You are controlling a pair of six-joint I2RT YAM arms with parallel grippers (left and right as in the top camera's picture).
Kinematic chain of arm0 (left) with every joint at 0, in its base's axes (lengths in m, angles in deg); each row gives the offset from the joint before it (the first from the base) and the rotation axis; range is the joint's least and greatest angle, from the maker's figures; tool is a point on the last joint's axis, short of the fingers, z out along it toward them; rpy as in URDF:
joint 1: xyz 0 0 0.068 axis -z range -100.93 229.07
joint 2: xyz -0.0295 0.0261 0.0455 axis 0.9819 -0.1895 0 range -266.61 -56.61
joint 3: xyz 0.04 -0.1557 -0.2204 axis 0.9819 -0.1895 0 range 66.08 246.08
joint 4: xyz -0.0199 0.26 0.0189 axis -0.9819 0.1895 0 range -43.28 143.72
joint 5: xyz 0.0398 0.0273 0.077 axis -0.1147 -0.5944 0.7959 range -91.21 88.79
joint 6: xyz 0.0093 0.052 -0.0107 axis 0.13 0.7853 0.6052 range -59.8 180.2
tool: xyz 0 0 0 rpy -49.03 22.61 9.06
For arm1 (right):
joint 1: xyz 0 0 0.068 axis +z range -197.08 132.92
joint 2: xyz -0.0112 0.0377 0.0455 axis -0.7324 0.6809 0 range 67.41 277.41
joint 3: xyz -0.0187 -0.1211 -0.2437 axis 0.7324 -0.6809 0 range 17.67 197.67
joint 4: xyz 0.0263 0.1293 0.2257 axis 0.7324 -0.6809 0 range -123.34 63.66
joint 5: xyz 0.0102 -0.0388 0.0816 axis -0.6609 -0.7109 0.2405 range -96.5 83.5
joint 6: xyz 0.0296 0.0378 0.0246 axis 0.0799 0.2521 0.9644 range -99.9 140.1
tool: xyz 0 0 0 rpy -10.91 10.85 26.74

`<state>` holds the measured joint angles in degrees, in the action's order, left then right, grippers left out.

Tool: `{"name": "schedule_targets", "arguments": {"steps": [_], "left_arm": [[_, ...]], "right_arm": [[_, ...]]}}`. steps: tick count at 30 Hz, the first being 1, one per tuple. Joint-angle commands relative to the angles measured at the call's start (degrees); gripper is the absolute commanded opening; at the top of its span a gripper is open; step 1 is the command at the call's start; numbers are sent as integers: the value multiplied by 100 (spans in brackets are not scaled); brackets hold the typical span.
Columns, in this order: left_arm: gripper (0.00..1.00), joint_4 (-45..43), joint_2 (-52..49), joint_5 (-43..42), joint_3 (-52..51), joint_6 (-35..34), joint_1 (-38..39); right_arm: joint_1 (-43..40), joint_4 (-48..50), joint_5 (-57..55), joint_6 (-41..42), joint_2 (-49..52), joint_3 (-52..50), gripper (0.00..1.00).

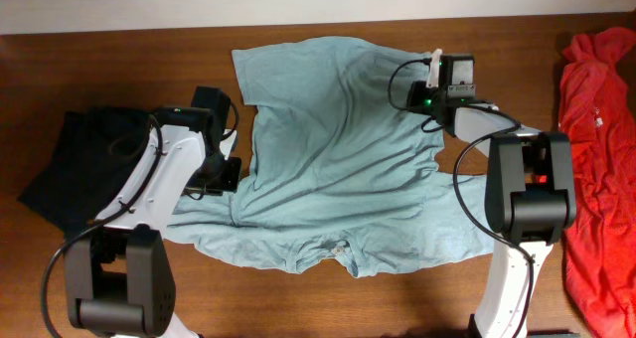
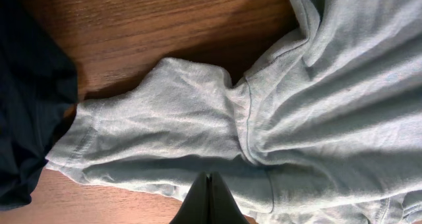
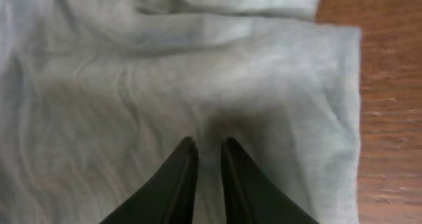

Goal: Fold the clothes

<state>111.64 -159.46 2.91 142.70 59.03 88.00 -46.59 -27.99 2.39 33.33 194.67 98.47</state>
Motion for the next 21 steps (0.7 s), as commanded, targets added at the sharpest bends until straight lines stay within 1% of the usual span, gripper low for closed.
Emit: {"name": "schedule_targets", "arguments": {"steps": [1,3,4,6,8,9,12,15,18,19,21], "left_arm": [[1,-15,35,42,55,-57,7],[1,-15,35,42,55,-57,7],[1,-15,35,42,55,-57,7],[1,-15,35,39,55,-59,7],[1,-17,35,39,55,-57,7],[1,-17,35,39,55,-57,7],[1,-44,35,39,55,-57,7],[2,-127,35,-2,55,-57,7],[4,-188,35,-26,55,-59,7],[6,-203,35,-26,55,-57,7],[8,-243,35,-68,55,-57,7]], "right_arm": [[-44,-271,-1239,120,166,-11,18],[-129,-501,-2114,120,166,-11,18],[-186,-590,-2356,122,166,-11,18],[-424,-837,-2815,125,166,-11,16],[-695,-1056,-3027,142,166,-11,14],[-905,-1250,-3132,297,166,-11,12],[-1475,-1823,-3154,754,164,-11,12],[-1790,-2190,-3128,874,111,-9,13],[-1893,-2476,-3088,874,-140,-9,15],[-1893,-2555,-2981,874,-291,-9,17],[-1862,-2647,-2623,870,-656,-9,21]]}}
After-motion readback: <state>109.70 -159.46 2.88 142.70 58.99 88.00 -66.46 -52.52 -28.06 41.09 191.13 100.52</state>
